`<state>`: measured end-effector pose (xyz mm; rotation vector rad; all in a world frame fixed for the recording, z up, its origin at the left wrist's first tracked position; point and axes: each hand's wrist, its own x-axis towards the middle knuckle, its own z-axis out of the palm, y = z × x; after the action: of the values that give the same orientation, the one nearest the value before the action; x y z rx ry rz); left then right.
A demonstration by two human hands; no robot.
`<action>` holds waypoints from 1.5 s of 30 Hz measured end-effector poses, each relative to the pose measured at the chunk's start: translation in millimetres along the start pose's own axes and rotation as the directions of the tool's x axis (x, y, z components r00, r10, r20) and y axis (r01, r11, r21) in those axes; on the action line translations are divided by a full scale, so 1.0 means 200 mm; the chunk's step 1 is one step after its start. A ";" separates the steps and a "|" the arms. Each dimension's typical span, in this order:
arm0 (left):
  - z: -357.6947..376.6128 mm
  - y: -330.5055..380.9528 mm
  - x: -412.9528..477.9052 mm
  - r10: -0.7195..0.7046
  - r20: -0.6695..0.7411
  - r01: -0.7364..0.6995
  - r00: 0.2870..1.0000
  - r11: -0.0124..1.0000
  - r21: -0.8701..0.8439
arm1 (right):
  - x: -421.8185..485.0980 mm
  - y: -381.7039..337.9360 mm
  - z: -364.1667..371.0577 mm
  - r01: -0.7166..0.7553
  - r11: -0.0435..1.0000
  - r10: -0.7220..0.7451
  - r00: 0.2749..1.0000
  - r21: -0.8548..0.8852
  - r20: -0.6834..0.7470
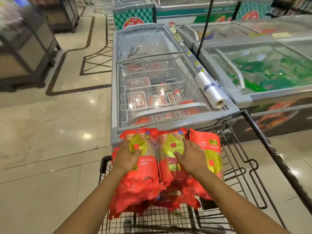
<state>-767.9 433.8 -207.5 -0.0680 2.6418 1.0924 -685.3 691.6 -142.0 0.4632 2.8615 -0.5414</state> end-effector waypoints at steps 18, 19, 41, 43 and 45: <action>-0.41 1.01 -1.11 0.534 -0.328 -0.203 0.779 0.711 0.674 | -0.71 -0.18 -0.79 0.357 0.915 -0.404 0.823 -0.189 -0.398; -0.43 1.01 -1.15 0.532 -0.340 -0.189 0.775 0.709 0.679 | -0.73 -0.20 -0.80 0.373 0.910 -0.415 0.815 -0.181 -0.404; -1.53 0.09 -1.86 0.229 -0.713 0.288 0.663 0.800 0.525 | -1.36 -1.63 -0.48 0.779 0.604 -0.790 0.557 -0.170 -0.255; -1.66 -0.05 -1.95 0.204 -0.736 0.321 0.645 0.802 0.504 | -1.47 -1.82 -0.41 0.807 0.568 -0.816 0.526 -0.165 -0.239; -1.79 -0.20 -2.05 0.186 -0.763 0.358 0.619 0.798 0.485 | -1.58 -2.01 -0.33 0.830 0.533 -0.838 0.493 -0.161 -0.232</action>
<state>-454.0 130.6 119.3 -0.7025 3.5814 0.0542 -534.9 277.8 125.5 -1.0597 3.2020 -0.5841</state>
